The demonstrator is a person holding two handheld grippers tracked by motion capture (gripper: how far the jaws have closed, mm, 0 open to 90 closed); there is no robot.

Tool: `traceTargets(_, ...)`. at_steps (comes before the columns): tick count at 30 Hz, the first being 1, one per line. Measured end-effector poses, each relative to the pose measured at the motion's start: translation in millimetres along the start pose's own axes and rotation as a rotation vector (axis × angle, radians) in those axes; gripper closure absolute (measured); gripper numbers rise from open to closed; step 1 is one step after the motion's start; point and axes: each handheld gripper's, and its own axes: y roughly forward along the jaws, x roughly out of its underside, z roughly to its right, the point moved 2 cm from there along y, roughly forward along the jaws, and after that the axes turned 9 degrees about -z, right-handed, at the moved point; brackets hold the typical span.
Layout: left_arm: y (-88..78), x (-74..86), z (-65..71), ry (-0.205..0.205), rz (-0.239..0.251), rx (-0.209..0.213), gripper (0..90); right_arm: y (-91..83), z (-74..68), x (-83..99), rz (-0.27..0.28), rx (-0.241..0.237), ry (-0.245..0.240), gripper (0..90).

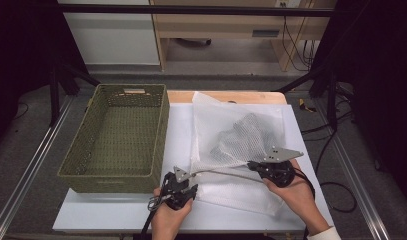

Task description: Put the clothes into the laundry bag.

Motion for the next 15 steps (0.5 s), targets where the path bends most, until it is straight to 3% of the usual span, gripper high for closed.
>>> traceTargets(6, -6.9, 4.9, 2.1, -0.006, 0.019, -0.015, 60.3, -0.1, 0.0, 0.8, -0.005, -0.002, 0.001, 90.0)
traceTargets(11, -5.4, 9.3, 1.1, 0.013, 0.017, 0.025, 84.3, -1.3, -0.5, 1.3, -0.004, -0.004, -0.002, 90.0)
traceTargets(15, -12.9, 10.4, 2.4, 0.011, 0.027, 0.041, 87.2, -4.1, -0.9, 3.9, -0.004, -0.002, -0.004, 90.0)
